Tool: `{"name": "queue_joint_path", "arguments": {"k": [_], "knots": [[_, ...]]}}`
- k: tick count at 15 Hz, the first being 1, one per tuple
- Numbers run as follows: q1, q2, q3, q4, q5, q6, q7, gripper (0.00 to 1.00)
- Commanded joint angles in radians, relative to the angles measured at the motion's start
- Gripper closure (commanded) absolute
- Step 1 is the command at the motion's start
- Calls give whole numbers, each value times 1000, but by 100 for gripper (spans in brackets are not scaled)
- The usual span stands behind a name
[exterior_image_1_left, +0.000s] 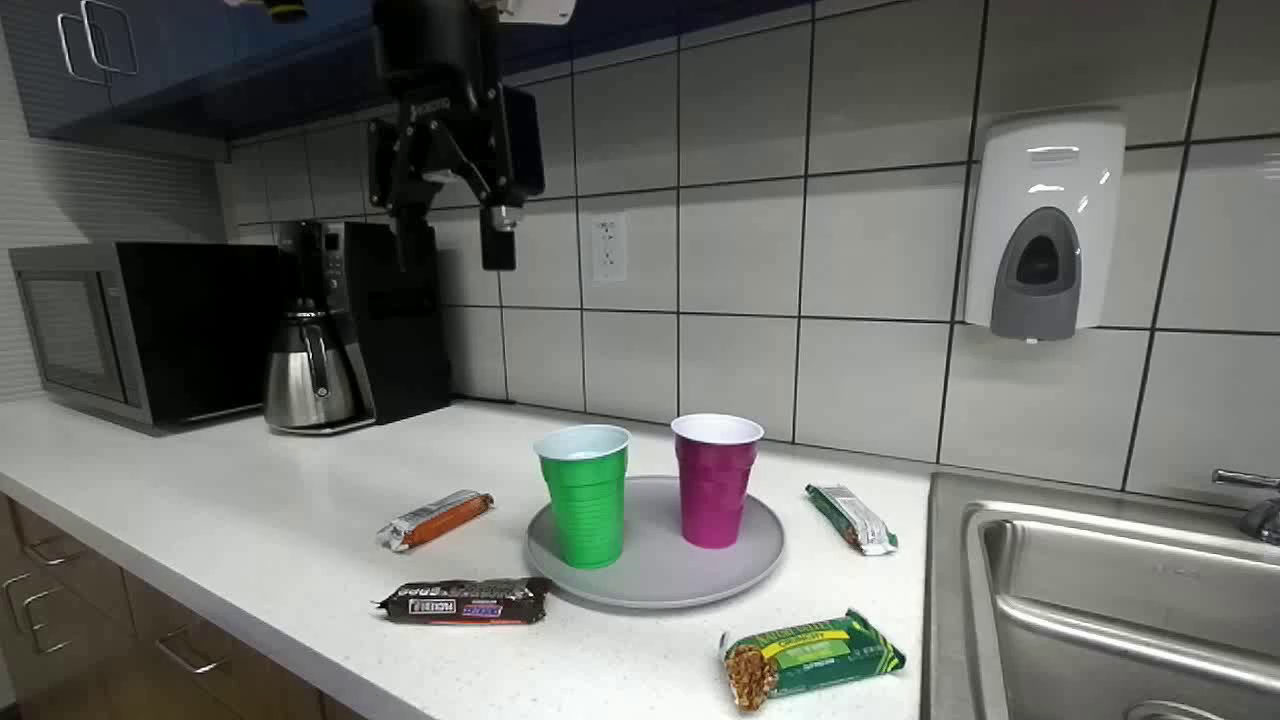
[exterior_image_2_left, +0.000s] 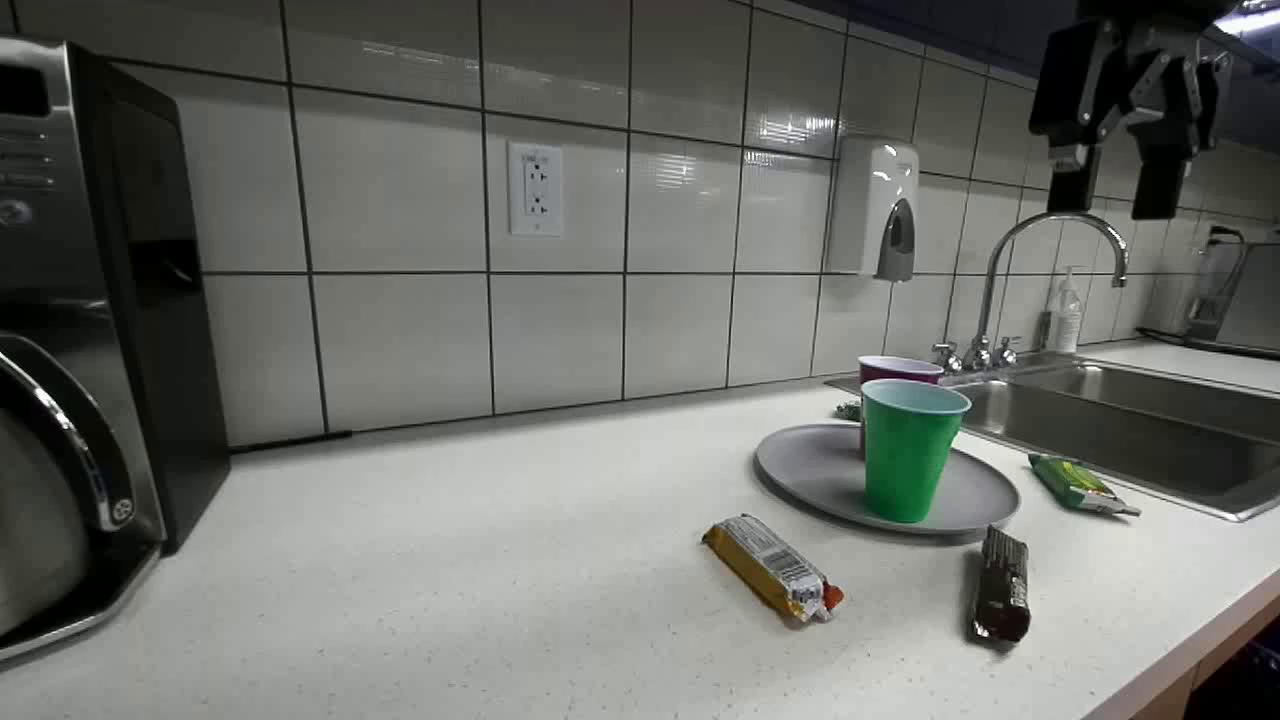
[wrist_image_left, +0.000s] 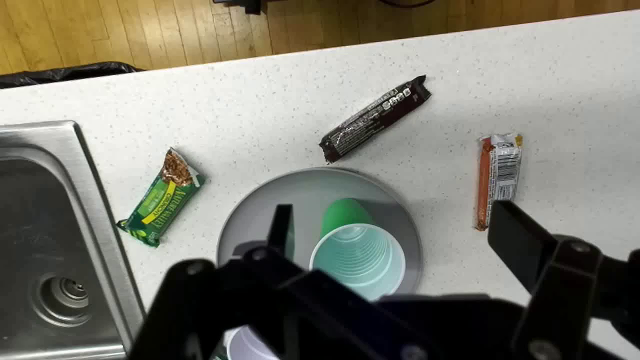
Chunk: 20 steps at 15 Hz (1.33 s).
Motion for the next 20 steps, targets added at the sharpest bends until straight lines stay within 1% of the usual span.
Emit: {"name": "queue_joint_path", "arguments": {"k": [1,18,20], "knots": [[-5,1,4,2,2,-2,-2,0],[-5,3,4,2,2,-2,-2,0],[-5,10,-5,3,-1,-5,-21,0]]}}
